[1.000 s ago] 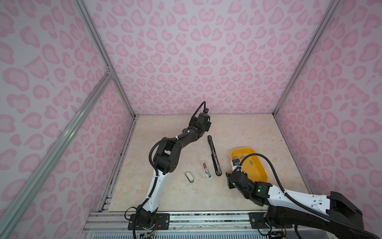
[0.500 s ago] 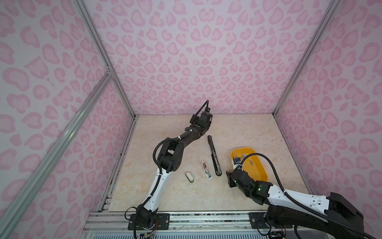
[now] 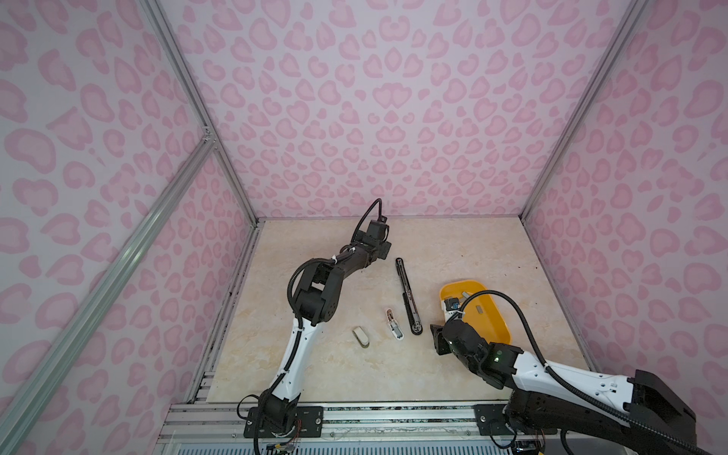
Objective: Load the staples into the stapler
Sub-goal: 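Grasp the black stapler's top with the left gripper while the right moves over it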
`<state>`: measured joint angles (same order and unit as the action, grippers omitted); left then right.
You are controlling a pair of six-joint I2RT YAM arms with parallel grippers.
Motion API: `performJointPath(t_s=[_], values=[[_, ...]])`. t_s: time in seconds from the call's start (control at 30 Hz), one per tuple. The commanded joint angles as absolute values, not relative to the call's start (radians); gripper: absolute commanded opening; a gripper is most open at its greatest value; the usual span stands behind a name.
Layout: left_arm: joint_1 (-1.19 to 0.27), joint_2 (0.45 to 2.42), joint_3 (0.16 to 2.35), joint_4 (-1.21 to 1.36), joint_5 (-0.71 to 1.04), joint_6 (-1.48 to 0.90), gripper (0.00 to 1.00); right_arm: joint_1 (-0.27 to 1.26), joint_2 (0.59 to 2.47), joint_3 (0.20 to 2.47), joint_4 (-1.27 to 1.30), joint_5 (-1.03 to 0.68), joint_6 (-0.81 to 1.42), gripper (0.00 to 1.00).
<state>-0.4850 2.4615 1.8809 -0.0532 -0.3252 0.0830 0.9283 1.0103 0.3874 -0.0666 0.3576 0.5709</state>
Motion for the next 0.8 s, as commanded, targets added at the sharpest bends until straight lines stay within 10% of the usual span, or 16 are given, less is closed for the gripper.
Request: performJointPath(t_s=[0.0, 0.37, 0.77], values=[[-0.49, 2.316, 1.831, -0.031, -0.178, 0.091, 0.99, 0.929, 0.992, 0.372, -0.054, 0.314, 0.533, 0.5], [-0.474, 2.253, 1.787, -0.114, -0.031, 0.123, 0.6, 0.962, 0.998, 0.399, -0.051, 0.29, 0.512, 0.5], [-0.489, 2.118, 1.619, -0.106, 0.21, 0.109, 0.59, 0.983, 1.048, 0.412, -0.058, 0.281, 0.528, 0.54]])
